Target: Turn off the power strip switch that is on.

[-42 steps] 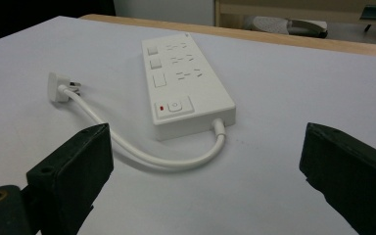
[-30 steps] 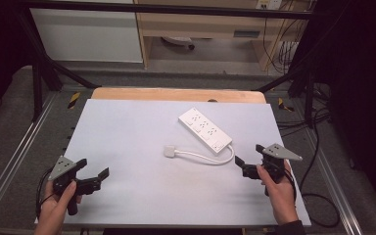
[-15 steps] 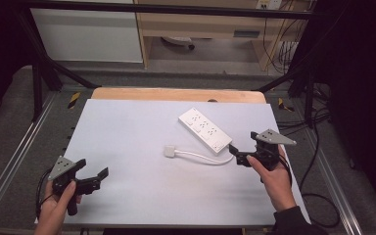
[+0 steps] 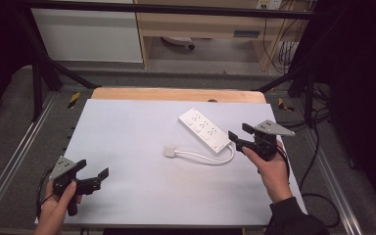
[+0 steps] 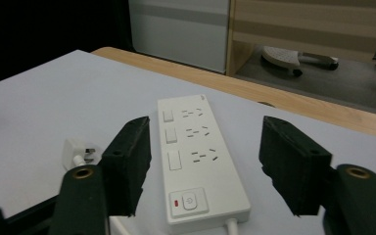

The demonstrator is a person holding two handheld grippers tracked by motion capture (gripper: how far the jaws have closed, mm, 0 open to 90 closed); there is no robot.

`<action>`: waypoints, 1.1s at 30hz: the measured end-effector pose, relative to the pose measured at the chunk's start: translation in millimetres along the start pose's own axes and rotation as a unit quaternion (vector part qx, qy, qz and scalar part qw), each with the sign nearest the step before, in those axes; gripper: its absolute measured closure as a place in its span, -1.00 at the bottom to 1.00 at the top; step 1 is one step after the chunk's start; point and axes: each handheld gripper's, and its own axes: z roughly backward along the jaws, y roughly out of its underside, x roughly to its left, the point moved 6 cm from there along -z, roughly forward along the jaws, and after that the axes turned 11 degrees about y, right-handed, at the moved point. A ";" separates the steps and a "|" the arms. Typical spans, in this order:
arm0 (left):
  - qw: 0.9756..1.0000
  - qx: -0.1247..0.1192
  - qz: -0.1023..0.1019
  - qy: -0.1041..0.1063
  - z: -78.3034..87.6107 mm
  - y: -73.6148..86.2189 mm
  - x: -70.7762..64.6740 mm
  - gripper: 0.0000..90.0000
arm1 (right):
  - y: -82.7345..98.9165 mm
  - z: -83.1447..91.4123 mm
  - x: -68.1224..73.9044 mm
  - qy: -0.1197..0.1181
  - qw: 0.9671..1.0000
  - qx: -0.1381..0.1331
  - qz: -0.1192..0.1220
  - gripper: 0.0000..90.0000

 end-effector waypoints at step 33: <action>1.000 0.007 -0.002 -0.004 -1.7 1.8 0.8 -0.86 | -29.2 -34.7 -6.5 0.016 0.999 -0.009 0.033 1.00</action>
